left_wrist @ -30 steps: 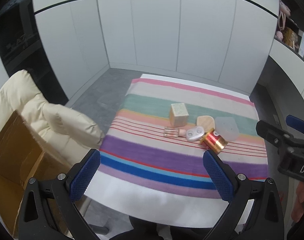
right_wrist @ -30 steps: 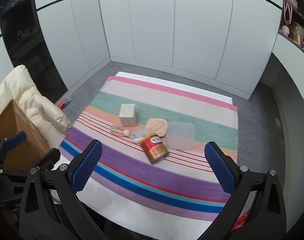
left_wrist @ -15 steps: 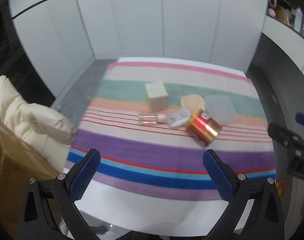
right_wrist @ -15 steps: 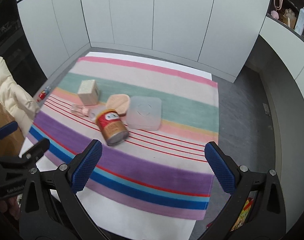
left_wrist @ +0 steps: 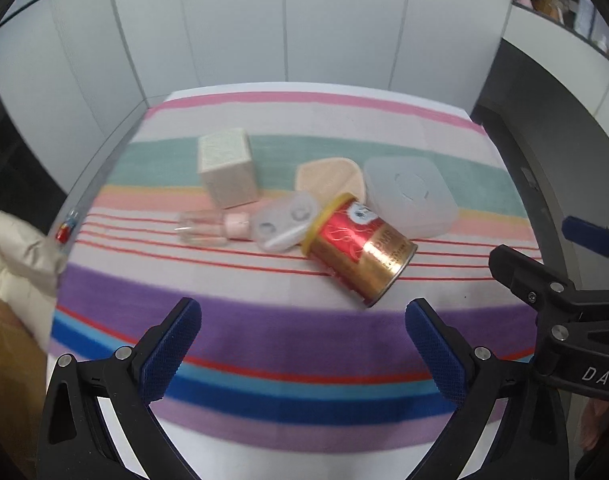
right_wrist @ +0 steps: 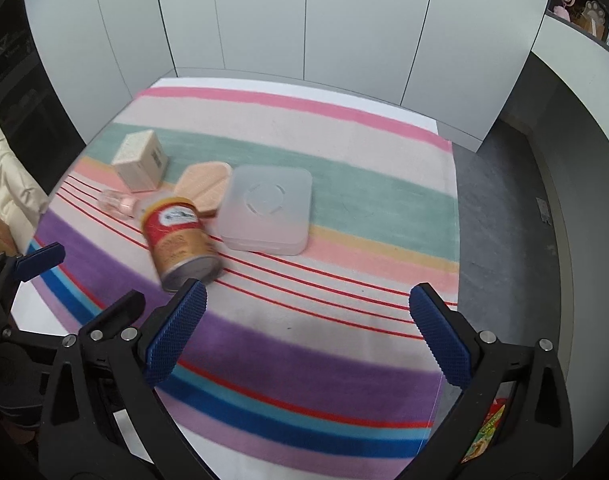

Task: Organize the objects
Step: 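Grasp the red-gold can with the left tool while the right tool grasps the clear box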

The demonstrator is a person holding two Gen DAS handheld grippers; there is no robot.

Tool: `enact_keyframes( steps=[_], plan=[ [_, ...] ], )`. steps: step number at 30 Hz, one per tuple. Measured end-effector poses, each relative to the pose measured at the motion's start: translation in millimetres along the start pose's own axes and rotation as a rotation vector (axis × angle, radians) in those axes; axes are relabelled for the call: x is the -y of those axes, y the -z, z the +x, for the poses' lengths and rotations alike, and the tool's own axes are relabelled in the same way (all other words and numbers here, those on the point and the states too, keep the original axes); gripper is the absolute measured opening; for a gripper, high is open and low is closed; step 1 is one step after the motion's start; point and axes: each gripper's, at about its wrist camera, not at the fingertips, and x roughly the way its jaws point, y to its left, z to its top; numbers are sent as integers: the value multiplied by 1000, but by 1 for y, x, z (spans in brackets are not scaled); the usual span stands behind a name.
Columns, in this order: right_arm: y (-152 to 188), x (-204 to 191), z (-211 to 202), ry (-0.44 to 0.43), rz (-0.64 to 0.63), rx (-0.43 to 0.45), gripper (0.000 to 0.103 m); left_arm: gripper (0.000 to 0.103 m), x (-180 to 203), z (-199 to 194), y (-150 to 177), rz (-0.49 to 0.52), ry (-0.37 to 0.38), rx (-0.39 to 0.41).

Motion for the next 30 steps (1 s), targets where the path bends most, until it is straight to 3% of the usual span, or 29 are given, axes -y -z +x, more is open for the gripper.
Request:
enact_keyframes(
  steps=[7,9,13,19,25,30],
  plan=[
    [2,12,27,-8,21,-28,103,102,14,35,-9,54,10,-2],
    [1,13,34,-11,22,-34,102,96,16,46,-11,72,12,8],
    [-1,12,48,-25,22,-46,102,96,18,55,-15,117,12,61],
    [-11,2,60,-59,5,-49,102,68,8,58,-18,145,73,117],
    [-20,-6,76,-81,12,-60,102,67,-14,57,-17,97,123,95],
    [-27,-22,91,-92,-7,-62,102,67,-29,54,-8,80,114,81]
  ],
)
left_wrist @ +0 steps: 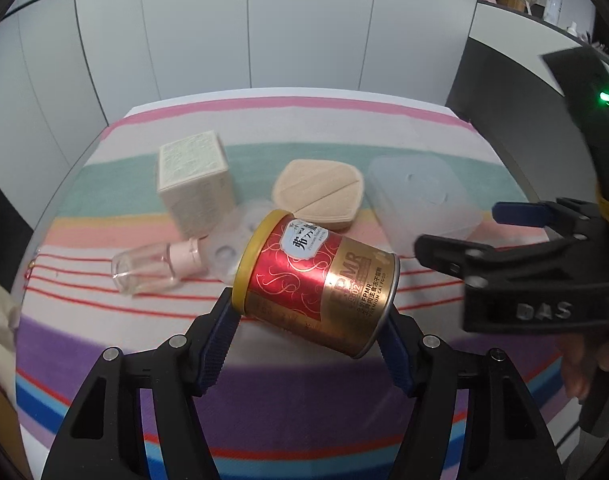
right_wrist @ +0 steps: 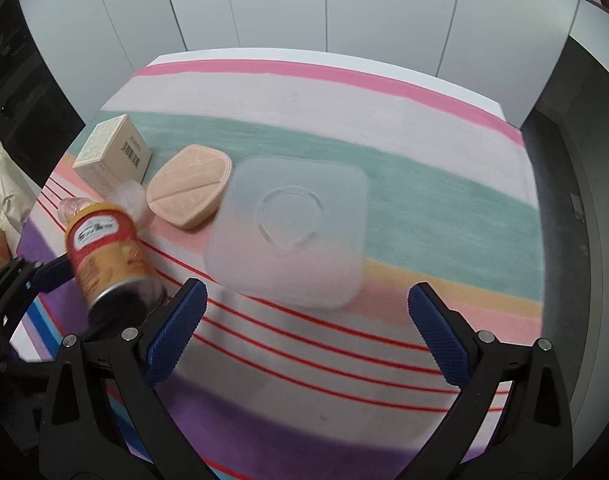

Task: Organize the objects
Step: 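Grasp the red-gold can with the left tool while the right tool grasps the clear box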

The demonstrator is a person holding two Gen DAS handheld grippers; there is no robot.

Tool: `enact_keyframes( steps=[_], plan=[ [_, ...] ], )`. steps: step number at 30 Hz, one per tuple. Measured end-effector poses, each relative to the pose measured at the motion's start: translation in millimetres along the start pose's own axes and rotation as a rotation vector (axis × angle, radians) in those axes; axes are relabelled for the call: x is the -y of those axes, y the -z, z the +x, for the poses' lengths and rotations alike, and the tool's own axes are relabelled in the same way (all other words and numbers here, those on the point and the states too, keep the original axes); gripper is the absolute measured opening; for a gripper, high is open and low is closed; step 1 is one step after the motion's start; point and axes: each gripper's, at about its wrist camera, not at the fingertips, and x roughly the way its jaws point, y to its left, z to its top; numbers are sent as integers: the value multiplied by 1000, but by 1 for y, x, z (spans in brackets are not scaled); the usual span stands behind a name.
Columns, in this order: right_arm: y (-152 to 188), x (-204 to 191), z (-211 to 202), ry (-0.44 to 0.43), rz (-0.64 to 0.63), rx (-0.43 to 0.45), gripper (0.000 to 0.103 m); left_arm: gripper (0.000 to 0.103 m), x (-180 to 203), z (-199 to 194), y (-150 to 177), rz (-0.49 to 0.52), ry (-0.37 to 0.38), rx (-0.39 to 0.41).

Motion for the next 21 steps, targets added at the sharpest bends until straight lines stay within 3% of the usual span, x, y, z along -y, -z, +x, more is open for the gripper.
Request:
enact_keyframes(
  steps=[5,9,12,14,15,16,18,21],
  plan=[
    [-7,-11,15,4,14,-6,102,68,-5,-2,2,-5,6,-12],
    [-6,-11,18,37,17,12,83,80,-3,0,6,-8,14,-20],
    [-4,-6,17,19,25,20,83,83,1,0,3,5,16,1],
    [-2,0,15,28,39,17,83,80,4,0,0,17,16,13],
    [-1,3,14,28,50,17,83,70,6,0,-1,23,12,20],
    [0,6,11,26,64,17,83,68,8,0,-3,26,16,23],
    [1,10,7,24,76,13,83,66,11,0,-4,24,35,13],
    [1,10,-2,34,72,17,83,65,15,-1,-6,23,7,6]
  ],
)
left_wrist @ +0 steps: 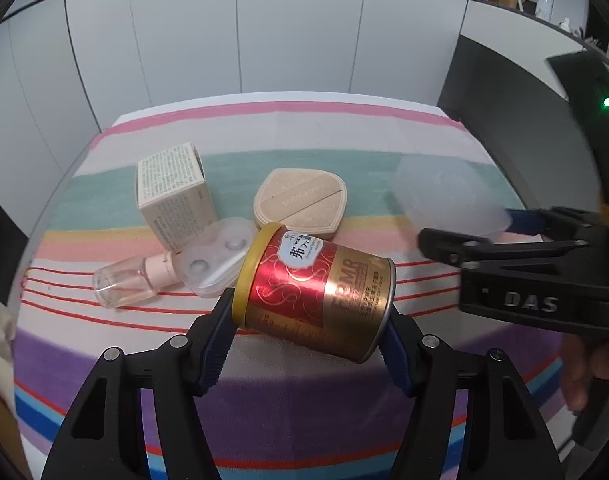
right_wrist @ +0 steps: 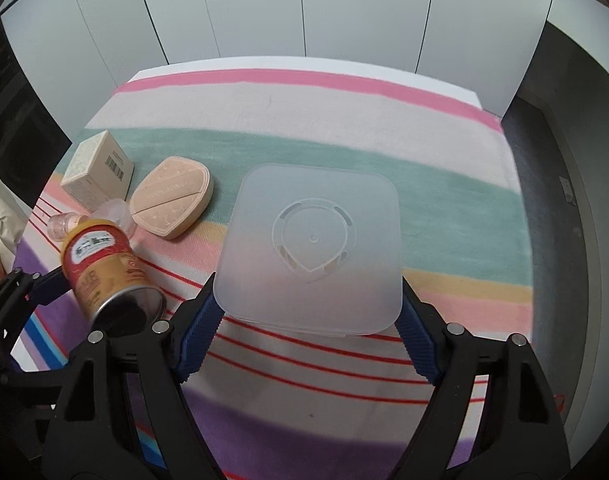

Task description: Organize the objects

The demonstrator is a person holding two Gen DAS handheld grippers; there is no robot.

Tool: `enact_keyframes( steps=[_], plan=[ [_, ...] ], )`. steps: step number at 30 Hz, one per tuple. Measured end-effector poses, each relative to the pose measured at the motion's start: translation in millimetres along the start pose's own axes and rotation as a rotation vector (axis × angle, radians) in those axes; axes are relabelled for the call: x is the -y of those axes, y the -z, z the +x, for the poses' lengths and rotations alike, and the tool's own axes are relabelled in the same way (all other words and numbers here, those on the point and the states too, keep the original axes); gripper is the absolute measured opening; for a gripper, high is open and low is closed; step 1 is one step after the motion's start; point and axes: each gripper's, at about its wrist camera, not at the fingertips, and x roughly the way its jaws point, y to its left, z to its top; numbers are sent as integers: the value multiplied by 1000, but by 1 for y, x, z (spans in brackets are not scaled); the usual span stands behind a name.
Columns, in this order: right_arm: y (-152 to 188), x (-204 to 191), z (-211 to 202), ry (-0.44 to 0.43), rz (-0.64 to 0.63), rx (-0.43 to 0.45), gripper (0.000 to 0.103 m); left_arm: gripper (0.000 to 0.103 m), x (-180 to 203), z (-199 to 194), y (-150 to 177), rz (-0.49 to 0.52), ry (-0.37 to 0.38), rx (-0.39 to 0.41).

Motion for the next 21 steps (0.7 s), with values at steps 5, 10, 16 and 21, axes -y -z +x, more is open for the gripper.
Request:
enact_keyframes(
  steps=[5,10,16,21],
  plan=[
    [-5,4,-23,-9,11,10,83,64,6,-16,-7,-12,-35,3],
    [-10,1,-62,-24,11,30,83,64,10,-46,-17,-7,-47,20],
    [-13,-8,-106,-28,0,63,83,64,9,-82,-22,-23,-56,26],
    [-14,-16,-137,-40,7,90,83,64,-3,-109,-19,-84,-55,21]
  ],
)
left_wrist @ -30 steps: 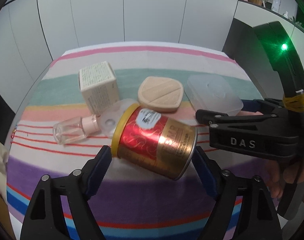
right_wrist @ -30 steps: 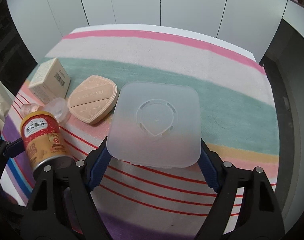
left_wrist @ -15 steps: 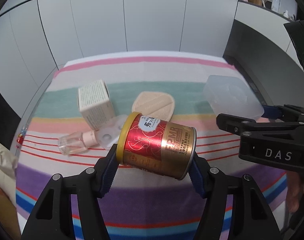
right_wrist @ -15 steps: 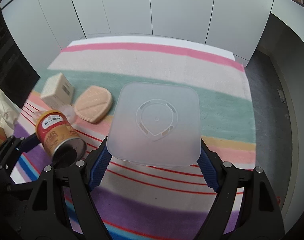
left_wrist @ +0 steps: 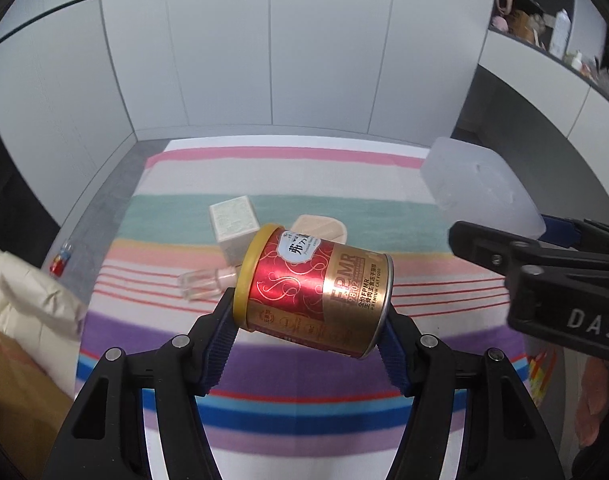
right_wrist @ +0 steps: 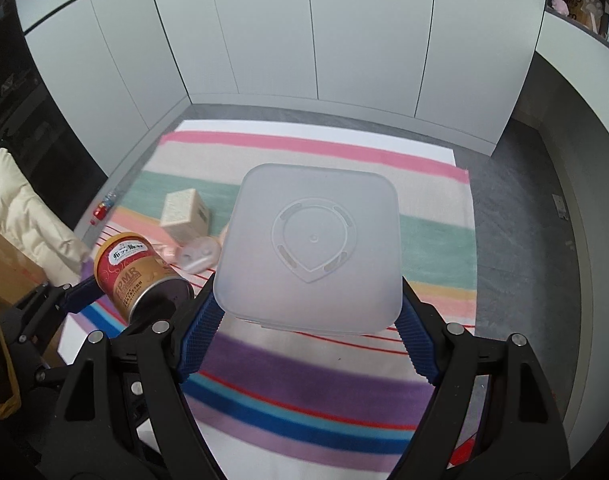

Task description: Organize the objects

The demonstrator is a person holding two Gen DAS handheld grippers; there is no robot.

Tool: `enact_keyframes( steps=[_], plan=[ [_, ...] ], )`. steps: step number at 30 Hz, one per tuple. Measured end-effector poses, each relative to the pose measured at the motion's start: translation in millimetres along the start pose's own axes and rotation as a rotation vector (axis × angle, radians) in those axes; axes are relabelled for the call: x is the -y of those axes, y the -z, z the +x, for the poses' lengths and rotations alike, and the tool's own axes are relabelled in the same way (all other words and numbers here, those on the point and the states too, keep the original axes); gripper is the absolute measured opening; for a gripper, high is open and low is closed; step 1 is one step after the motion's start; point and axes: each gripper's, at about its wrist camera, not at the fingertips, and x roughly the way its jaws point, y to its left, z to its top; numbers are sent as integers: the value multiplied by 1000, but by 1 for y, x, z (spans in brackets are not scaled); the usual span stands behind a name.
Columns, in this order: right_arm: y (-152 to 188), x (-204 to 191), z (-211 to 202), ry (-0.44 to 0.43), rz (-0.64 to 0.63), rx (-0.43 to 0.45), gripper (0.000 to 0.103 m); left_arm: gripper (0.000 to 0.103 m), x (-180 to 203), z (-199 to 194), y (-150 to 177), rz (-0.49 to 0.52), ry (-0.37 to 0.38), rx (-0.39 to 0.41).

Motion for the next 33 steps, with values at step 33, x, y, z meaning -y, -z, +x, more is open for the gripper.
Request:
enact_keyframes(
  steps=[33],
  plan=[
    [25,-60,-108,-116,-83,95,83,64,-75,-149,9,-171,-70,181]
  ],
)
